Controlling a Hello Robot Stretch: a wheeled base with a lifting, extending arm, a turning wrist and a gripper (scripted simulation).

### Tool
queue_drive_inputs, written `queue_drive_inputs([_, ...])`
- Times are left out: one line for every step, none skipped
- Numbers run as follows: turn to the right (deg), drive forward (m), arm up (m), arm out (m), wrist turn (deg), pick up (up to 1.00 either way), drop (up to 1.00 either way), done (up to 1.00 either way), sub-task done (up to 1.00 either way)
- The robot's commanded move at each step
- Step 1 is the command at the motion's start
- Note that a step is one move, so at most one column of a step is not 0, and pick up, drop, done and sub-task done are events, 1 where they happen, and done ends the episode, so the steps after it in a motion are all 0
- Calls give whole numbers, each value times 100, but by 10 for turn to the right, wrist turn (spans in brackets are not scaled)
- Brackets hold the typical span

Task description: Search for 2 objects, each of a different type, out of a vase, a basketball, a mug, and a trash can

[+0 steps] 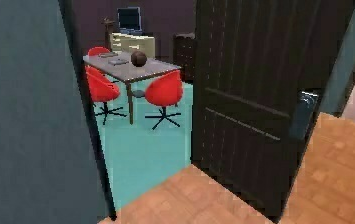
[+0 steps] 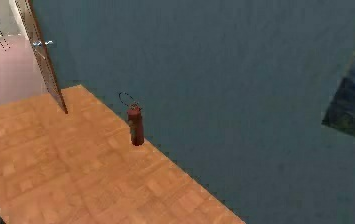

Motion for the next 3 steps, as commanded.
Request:
queue_drive_inputs([0, 100, 0, 0, 0, 0, 0, 0, 0])
queue_drive_inputs([-30, 0, 0, 0, 0, 0, 0, 0, 0])
queue_drive_inputs([0, 20, 0, 0, 0, 0, 0, 0, 0])
